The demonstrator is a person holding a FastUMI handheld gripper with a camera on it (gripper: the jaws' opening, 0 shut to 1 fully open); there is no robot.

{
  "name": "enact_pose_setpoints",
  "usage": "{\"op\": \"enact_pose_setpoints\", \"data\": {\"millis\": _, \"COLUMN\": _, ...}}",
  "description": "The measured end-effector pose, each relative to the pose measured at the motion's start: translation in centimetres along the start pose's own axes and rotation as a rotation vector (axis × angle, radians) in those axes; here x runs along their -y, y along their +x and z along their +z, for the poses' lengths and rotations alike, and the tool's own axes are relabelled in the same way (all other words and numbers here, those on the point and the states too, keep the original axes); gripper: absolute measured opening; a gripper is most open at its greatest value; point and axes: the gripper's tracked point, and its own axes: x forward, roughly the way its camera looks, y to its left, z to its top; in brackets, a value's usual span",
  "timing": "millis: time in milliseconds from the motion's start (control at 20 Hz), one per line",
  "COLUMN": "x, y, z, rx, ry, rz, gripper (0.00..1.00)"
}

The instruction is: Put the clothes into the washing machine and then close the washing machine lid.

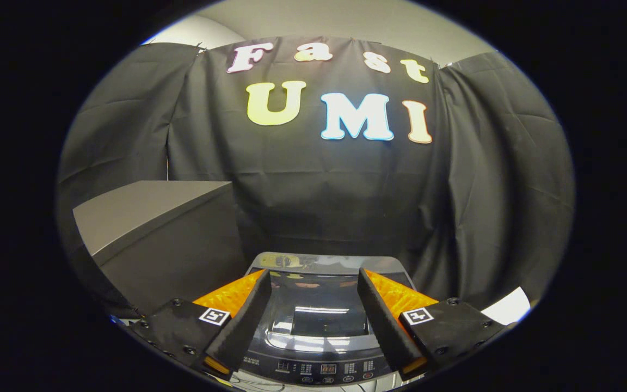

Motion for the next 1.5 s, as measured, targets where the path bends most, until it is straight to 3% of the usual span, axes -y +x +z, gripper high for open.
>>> {"op": "enact_pose_setpoints", "data": {"millis": 300, "x": -4.2, "y": -5.6, "z": 0.7, "rx": 0.056, "ry": -0.026, "rz": -0.034, "gripper": 0.99}}
{"op": "enact_pose_setpoints", "data": {"millis": 700, "x": -8.7, "y": -13.6, "z": 4.1, "rx": 0.209, "ry": 0.018, "rz": 0.036, "gripper": 0.99}}
{"op": "enact_pose_setpoints", "data": {"millis": 1150, "x": -6.8, "y": -23.7, "z": -0.1, "rx": 0.221, "ry": 0.063, "rz": 0.13, "gripper": 0.99}}
{"op": "enact_pose_setpoints", "data": {"millis": 1500, "x": -4.0, "y": -28.5, "z": -1.4, "rx": 0.256, "ry": 0.058, "rz": 0.13, "gripper": 0.99}}
